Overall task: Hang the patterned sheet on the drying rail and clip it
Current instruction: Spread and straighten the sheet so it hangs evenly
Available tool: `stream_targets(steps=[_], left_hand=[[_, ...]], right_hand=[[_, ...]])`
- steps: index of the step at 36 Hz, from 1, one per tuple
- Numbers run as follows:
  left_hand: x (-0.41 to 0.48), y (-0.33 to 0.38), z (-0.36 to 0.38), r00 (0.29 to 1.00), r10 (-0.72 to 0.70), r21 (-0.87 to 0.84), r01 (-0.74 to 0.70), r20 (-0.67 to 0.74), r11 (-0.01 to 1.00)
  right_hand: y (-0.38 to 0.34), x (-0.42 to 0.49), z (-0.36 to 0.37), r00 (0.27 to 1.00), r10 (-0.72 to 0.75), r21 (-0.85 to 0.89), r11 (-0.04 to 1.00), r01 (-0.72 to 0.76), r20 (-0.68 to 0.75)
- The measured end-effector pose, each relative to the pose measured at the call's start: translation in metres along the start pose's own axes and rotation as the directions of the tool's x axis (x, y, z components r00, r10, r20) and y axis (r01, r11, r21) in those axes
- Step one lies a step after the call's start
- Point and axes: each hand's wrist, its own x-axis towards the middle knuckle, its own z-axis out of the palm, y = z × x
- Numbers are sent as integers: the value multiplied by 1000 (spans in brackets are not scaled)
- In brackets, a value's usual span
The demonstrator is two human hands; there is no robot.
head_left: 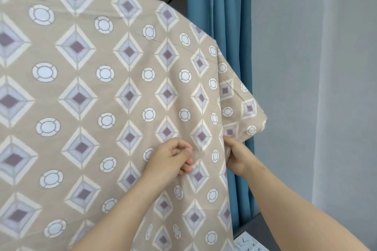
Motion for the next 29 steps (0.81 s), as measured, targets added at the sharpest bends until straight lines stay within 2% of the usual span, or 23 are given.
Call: stream_targets(steps=[3,8,13,17,22,26,27,29], left_hand=[[2,3,0,1000,-7,-2,7,-1,1000],[5,9,1,1000,-1,13,1,-14,1000],[10,21,2,999,33,37,-32,-21,999],[16,37,7,996,85,46,-84,-22,995],[27,68,19,981,191,46,-190,-22,981],[36,82,29,963,267,94,-264,-30,960],[39,83,31,958,284,104,-280,-34,954],[42,83,35,954,296,124,-289,-45,949]], right_hand=[[-6,1,5,998,-47,34,998,48,-38],[-28,-6,-1,956,-219,69,969,236,-197],[-66,-14,-1,944,-290,144,939,312,-157],[-93,-24,3,922,-345,91,927,364,-173],[-134,-41,-11,824,-444,42,872,488,-351],[-168,-60,-37,693,-604,72,731,678,-393],[-165,-62,-43,702,-598,102,729,677,-388],[-144,-59,-54,798,-518,198,786,586,-309]])
